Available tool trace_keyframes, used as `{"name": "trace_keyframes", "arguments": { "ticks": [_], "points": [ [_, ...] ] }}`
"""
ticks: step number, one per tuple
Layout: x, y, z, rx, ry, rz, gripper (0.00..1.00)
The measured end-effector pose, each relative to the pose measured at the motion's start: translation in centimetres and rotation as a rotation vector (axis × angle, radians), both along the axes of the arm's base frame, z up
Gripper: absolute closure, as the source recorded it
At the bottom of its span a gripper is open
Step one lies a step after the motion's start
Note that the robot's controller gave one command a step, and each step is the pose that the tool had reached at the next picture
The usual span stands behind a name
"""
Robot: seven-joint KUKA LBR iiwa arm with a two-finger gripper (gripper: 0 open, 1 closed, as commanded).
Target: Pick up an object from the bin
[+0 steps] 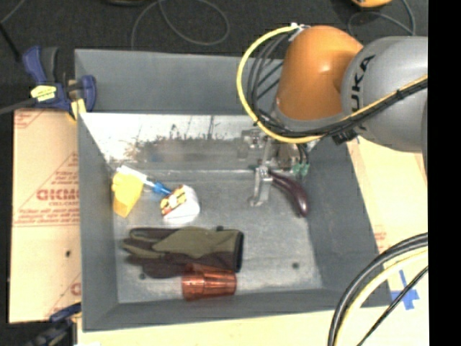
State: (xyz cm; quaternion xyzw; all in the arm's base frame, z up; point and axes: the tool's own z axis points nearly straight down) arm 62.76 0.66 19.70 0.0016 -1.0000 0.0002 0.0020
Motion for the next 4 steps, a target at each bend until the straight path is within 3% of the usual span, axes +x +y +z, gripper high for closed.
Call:
{"name": "trace_keyframes", "arguments": {
  "ticks": [1, 2, 3, 4],
  "points": [
    [0.1, 0.0, 0.5, 0.0, -0.008, 0.0, 0.0],
    [1.4, 3.0, -1.0, -0.002, -0.013, -0.009, 0.0],
    [-0.6, 6.5, -2.8, 0.001, -0.009, 0.034, 0.0],
    [-1.4, 7.6, -3.1, 0.0, -0.01, 0.01, 0.0]
  ]
}}
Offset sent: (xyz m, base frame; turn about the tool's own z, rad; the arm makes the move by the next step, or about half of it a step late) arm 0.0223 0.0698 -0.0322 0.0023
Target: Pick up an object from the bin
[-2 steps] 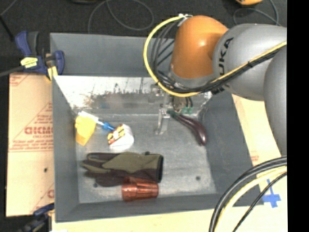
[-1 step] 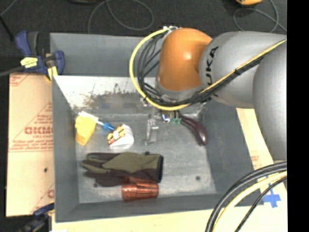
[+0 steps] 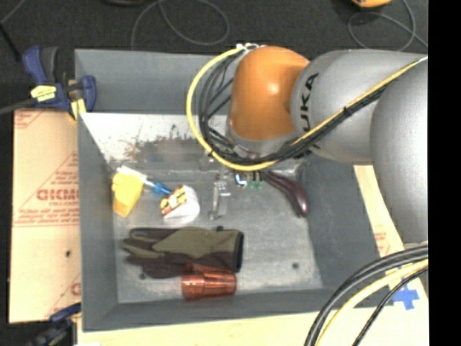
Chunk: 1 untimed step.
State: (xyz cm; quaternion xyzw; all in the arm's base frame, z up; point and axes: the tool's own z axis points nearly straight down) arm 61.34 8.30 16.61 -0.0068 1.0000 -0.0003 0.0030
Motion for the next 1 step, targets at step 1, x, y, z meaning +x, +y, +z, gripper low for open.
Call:
{"name": "trace_keyframes", "arguments": {
  "ticks": [1],
  "points": [
    [1.71, 1.97, -3.01, 0.002, -0.012, -0.021, 0.0]
  ]
}}
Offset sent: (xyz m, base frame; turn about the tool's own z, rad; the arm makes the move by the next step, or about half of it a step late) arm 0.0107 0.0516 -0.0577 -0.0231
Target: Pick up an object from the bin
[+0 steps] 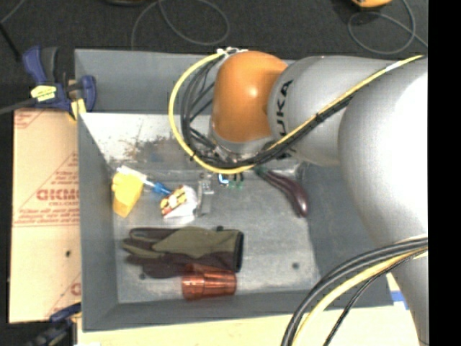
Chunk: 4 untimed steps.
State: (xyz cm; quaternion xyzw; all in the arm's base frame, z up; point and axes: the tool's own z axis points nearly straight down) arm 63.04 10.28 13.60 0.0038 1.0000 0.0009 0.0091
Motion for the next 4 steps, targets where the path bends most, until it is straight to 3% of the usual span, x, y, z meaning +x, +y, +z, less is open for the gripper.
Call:
{"name": "trace_keyframes", "arguments": {
  "ticks": [1, 2, 3, 4],
  "points": [
    [-0.5, 2.4, -2.9, -0.004, 0.015, 0.033, 0.0],
    [-0.7, 2.3, -2.8, 0.001, 0.005, 0.009, 0.0],
    [-4.6, 2.0, -6.2, -0.002, 0.003, 0.047, 1.0],
    [-4.6, 2.0, -6.2, -0.001, 0.003, 0.046, 1.0]
  ]
}}
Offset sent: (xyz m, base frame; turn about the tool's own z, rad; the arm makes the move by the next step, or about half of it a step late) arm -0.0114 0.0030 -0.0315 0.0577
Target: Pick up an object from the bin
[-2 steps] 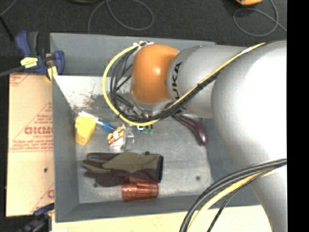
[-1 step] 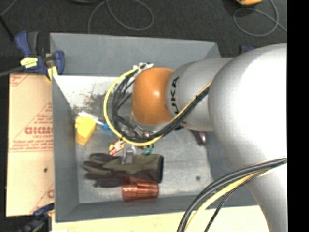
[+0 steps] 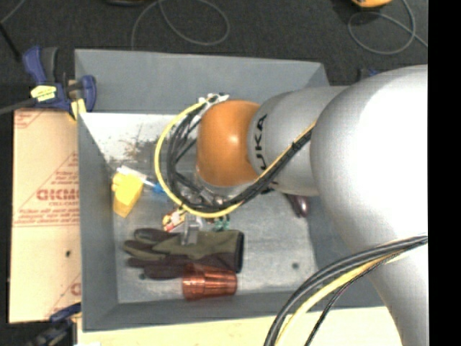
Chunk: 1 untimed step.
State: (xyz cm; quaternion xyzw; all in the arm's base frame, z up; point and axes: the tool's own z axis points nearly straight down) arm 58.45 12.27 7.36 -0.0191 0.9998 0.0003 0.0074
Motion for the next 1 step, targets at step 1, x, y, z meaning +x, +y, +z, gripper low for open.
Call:
{"name": "trace_keyframes", "arguments": {
  "ticks": [1],
  "points": [
    [0.29, -0.08, 1.1, -0.001, -0.002, 0.022, 1.0]
  ]
}}
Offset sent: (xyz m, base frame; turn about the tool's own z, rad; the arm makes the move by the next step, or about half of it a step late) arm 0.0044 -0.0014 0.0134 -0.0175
